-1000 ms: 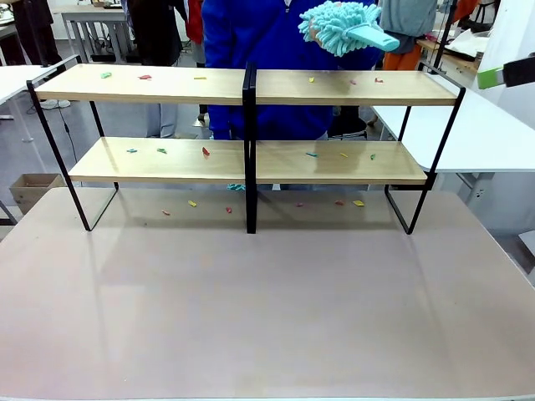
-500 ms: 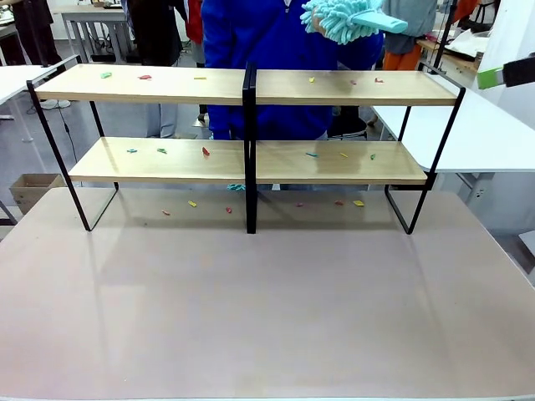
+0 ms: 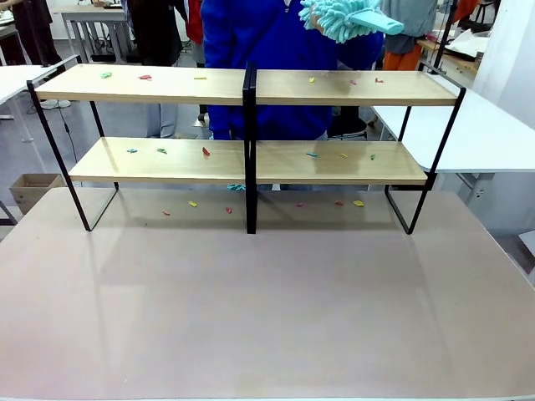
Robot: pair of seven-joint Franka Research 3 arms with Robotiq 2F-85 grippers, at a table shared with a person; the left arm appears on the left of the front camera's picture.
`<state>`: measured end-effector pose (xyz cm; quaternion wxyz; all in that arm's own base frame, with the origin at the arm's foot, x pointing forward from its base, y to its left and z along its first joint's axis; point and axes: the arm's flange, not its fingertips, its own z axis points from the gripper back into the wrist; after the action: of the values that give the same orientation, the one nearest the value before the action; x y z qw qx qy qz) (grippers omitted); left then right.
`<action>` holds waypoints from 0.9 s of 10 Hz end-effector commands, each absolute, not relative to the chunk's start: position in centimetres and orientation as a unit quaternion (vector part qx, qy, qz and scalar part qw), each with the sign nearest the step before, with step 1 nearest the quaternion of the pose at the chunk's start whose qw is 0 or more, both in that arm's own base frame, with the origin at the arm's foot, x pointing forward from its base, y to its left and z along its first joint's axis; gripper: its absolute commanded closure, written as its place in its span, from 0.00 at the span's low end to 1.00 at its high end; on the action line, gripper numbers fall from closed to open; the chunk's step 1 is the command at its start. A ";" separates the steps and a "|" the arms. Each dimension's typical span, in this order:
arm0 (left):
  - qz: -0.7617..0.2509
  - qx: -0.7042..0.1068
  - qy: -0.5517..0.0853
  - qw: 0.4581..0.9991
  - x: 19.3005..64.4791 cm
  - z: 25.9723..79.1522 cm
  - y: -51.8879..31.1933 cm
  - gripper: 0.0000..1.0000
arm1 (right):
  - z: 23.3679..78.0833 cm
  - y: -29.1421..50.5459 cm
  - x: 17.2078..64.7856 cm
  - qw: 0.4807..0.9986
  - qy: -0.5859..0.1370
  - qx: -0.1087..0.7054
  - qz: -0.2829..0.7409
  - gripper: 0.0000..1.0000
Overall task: Clean the shelves.
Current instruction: Pick up the Duster when the human hands it over.
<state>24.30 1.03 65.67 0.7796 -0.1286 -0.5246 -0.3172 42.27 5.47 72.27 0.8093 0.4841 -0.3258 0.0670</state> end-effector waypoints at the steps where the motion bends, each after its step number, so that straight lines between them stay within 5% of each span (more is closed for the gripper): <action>1: -0.317 -0.131 -0.525 0.779 24.3 65.6 1.0 0.00 | 69.1 8.5 43.9 0.851 -0.408 0.301 -0.135 0.00; 2: -0.317 -0.131 -0.525 0.779 24.3 65.6 1.0 0.00 | 72.3 5.5 42.3 0.809 -0.326 0.484 0.067 0.00; 4: -0.317 -0.131 -0.525 0.779 24.3 65.6 1.0 0.00 | 69.2 7.3 45.2 0.849 -0.311 0.425 -0.049 0.00; 9: -0.317 -0.131 -0.525 0.779 24.3 65.6 1.0 0.00 | 68.4 9.7 48.2 0.830 -0.241 0.498 -0.070 0.00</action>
<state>24.28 1.02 65.69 0.7792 -0.1288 -0.5248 -0.3174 47.46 9.84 67.44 0.8369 0.4824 -0.2509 -0.0623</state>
